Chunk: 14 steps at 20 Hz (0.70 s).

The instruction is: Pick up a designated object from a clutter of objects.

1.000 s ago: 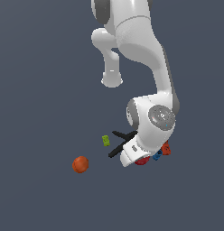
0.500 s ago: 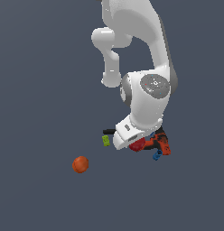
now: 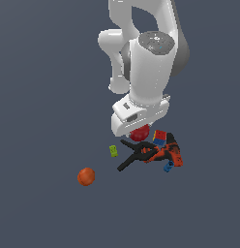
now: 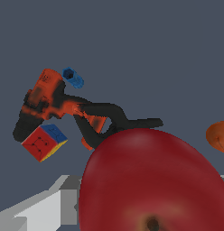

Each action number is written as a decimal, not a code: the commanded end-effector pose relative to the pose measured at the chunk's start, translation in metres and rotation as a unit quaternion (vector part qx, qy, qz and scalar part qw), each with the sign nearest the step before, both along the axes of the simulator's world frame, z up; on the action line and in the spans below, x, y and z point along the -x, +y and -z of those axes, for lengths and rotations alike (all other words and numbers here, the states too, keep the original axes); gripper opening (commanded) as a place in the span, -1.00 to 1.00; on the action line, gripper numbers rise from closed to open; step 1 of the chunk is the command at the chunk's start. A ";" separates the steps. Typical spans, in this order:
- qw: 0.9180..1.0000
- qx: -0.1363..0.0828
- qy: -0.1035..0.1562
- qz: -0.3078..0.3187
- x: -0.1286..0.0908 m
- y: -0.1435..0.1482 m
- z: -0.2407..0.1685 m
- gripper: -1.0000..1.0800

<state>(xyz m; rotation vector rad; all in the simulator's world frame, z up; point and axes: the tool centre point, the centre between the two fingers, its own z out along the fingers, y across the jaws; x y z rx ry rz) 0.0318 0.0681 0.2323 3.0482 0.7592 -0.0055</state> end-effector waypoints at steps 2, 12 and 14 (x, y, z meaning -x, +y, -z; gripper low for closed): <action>1.000 -0.001 -0.001 0.000 0.016 -0.011 -0.031 -1.00; 1.000 -0.001 -0.002 0.000 0.053 -0.039 -0.103 -1.00; 1.000 -0.001 -0.002 0.000 0.058 -0.043 -0.114 -1.00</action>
